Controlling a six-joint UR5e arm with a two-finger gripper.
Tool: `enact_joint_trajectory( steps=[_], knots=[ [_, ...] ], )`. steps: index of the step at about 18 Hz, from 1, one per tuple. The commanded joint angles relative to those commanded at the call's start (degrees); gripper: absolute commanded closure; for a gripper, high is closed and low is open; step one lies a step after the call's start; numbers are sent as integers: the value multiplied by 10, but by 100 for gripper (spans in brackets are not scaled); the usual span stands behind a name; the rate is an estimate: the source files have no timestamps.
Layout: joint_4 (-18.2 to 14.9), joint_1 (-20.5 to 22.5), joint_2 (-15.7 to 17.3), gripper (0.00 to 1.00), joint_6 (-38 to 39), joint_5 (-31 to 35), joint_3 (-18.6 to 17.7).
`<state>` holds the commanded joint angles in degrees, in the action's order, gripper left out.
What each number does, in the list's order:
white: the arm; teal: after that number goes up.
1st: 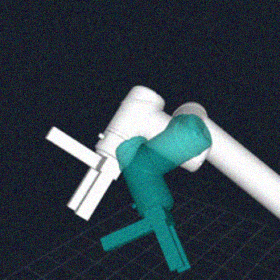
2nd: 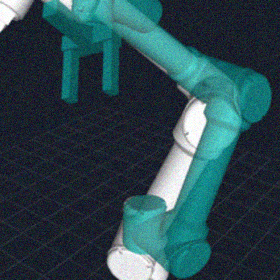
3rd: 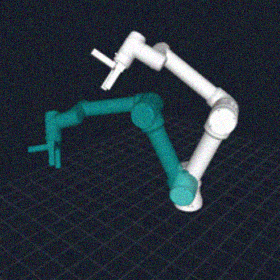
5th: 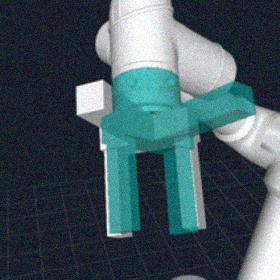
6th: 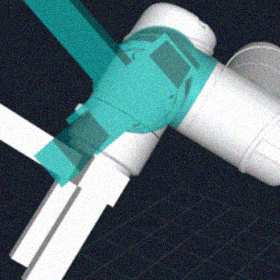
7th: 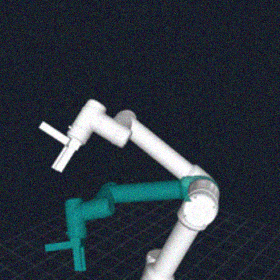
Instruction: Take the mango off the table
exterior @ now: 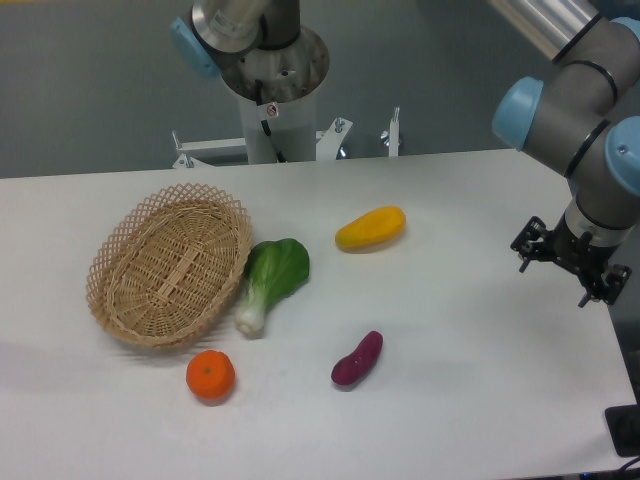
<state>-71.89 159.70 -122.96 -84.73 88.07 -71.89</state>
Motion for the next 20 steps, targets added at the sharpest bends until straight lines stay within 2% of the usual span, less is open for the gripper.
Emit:
enact_joint_trajectory(
  steps=[16, 20],
  knots=[
    [-1, 5, 0, 0, 7, -19, -1],
    [1, 6, 17, 0, 2, -33, -32]
  ],
)
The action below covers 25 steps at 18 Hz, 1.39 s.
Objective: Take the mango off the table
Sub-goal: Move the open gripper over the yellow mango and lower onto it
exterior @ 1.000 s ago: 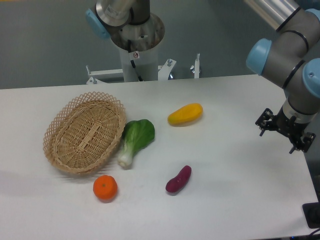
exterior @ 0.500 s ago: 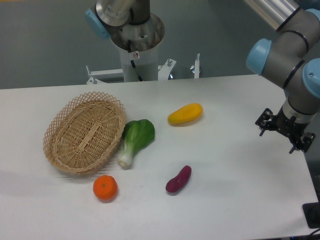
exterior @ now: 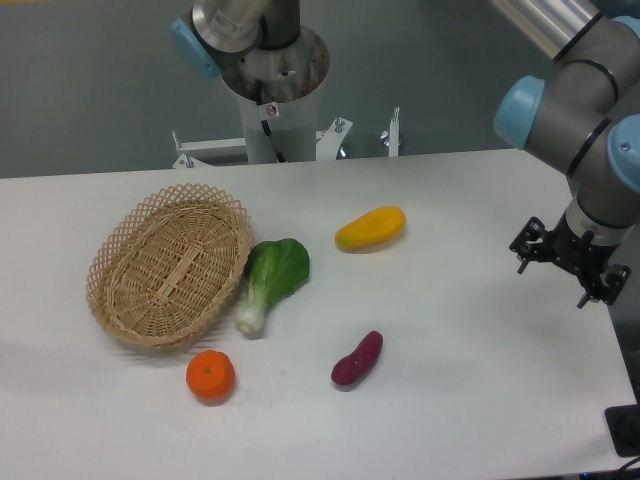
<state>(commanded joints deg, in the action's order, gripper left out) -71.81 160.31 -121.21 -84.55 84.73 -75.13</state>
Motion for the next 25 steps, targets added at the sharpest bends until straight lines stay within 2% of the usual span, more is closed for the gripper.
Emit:
enact_joint_trajectory(
  steps=[6, 10, 13, 17, 21, 25],
  knots=[
    [4, -10, 58, 0, -14, 0, -101],
    [5, -18, 95, 0, -81, 1, -174],
    [10, -25, 115, 0, -97, 1, -222],
    [11, -37, 131, 0, -97, 5, -259],
    [18, -42, 151, 0, -128, 5, -313],
    [22, -49, 162, 0, -131, 10, -338]
  ],
)
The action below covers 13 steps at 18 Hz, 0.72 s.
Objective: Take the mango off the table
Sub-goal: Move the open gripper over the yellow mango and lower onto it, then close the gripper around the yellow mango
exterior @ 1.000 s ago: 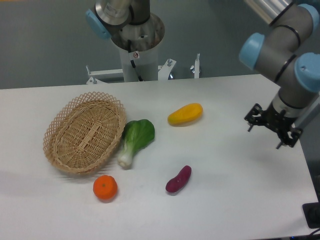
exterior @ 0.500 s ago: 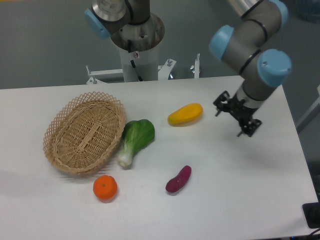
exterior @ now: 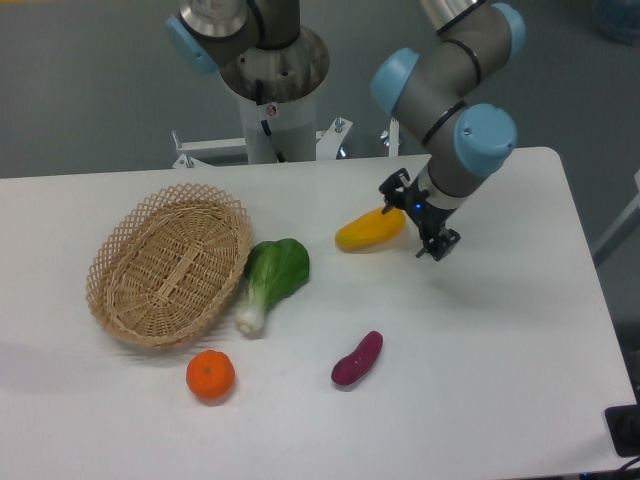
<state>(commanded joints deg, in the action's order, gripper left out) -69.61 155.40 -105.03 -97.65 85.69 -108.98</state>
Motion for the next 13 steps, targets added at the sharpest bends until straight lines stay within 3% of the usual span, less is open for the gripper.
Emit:
enact_joint_trajectory(
  steps=[5, 10, 13],
  knots=[
    [3, -14, 8, 0, 0, 11, -22],
    [68, -24, 3, 0, 5, 11, -46],
    [83, -25, 3, 0, 4, 12, -53]
  ],
)
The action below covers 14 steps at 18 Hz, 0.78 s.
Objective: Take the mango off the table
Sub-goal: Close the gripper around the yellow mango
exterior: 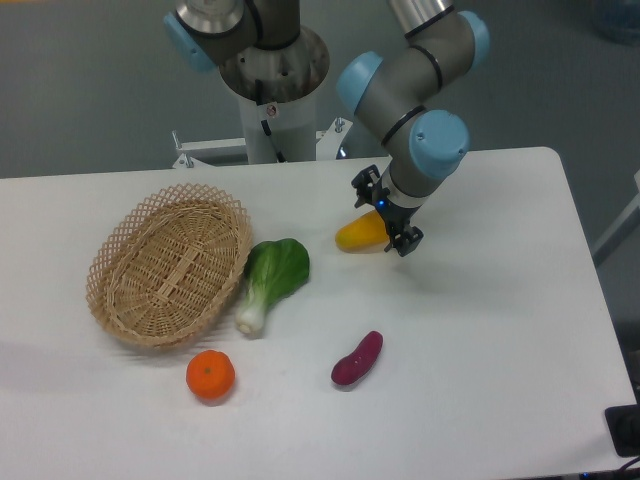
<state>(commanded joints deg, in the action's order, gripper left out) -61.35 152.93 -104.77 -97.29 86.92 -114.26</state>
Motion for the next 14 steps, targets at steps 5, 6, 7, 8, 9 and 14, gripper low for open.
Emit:
enact_joint_trajectory(
  steps=[5, 6, 7, 8, 9, 14],
  knots=[
    [3, -10, 1, 0, 5, 4, -10],
    [3, -11, 2, 0, 7, 4, -12],
    [4, -16, 1, 0, 10, 4, -15],
    [4, -18, 0, 0, 11, 5, -16],
    [6, -21, 0, 0, 13, 7, -16],
    [12, -26, 1, 33, 26, 16, -20]
  ],
)
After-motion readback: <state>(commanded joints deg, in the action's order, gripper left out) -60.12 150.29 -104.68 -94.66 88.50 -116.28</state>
